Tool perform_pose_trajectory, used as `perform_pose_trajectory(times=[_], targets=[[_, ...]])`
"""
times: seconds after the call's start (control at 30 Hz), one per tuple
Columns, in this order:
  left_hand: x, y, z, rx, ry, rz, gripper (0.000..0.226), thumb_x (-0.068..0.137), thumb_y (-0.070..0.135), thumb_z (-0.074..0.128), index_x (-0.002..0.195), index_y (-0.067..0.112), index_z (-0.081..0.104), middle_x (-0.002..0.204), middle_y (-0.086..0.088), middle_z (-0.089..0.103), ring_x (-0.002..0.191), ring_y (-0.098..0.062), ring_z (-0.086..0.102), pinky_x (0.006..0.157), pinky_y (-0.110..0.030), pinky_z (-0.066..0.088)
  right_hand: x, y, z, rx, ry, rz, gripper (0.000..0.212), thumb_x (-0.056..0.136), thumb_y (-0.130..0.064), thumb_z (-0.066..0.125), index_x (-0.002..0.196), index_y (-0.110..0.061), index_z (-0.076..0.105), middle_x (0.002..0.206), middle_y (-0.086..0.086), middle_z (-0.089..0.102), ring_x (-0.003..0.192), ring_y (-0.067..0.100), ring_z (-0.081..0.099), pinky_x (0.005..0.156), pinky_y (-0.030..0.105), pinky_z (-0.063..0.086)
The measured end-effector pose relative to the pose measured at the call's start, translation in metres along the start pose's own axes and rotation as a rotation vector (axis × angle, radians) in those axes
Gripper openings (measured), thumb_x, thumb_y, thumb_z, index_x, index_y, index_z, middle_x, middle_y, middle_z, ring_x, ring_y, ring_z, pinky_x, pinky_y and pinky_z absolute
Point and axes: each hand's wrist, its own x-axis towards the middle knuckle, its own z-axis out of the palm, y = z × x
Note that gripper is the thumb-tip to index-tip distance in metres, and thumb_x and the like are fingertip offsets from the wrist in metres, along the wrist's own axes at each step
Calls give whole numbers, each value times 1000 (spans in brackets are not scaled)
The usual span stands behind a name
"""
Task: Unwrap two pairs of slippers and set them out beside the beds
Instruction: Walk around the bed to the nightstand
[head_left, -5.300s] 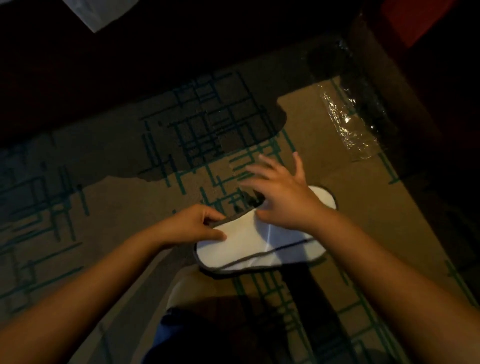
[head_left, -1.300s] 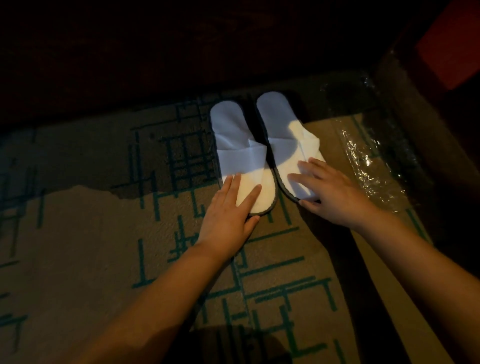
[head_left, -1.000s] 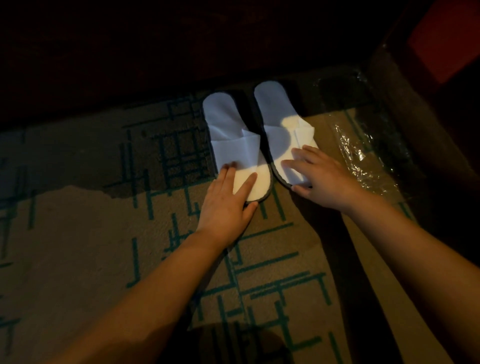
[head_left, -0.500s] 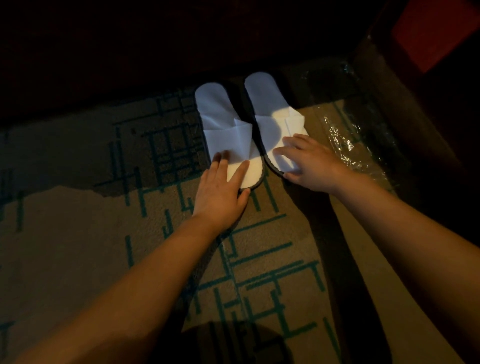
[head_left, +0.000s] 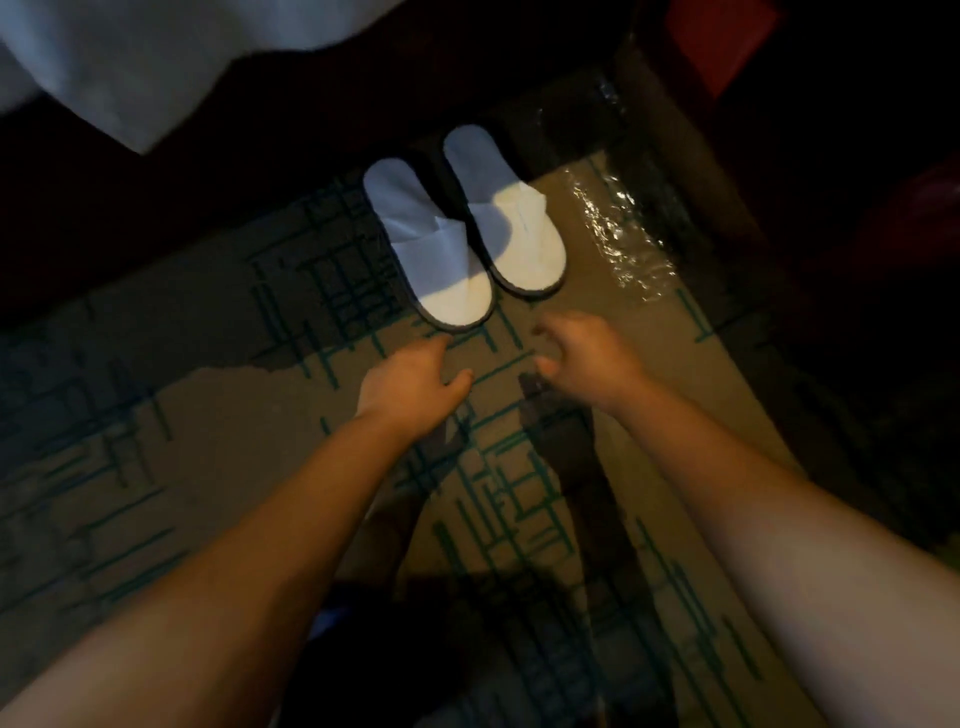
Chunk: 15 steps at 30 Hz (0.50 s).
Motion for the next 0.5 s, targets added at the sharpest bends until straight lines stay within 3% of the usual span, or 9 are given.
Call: perform_pose_trajectory(times=[0.17,0.5], targets=[[-99,34,-66,-48,-123,-89,42,83,40,54,119,18,56,115,-8,65,107,-28,59,88,-37,50,-109,-46,-48,120,-147,186,43,85,-24,57,126,-16,53,121,15,62,110,32,58,84,32,47],[-306,95,-212,-168,-188,-215,42,83,44,53,117,21,56,109,-3,66,101,-22,61,82,-32,49,-311,-166,-203,211,-240,291,42,86,-36,55,127,-26,49,124,1,58,104,22,59,87,41,52]])
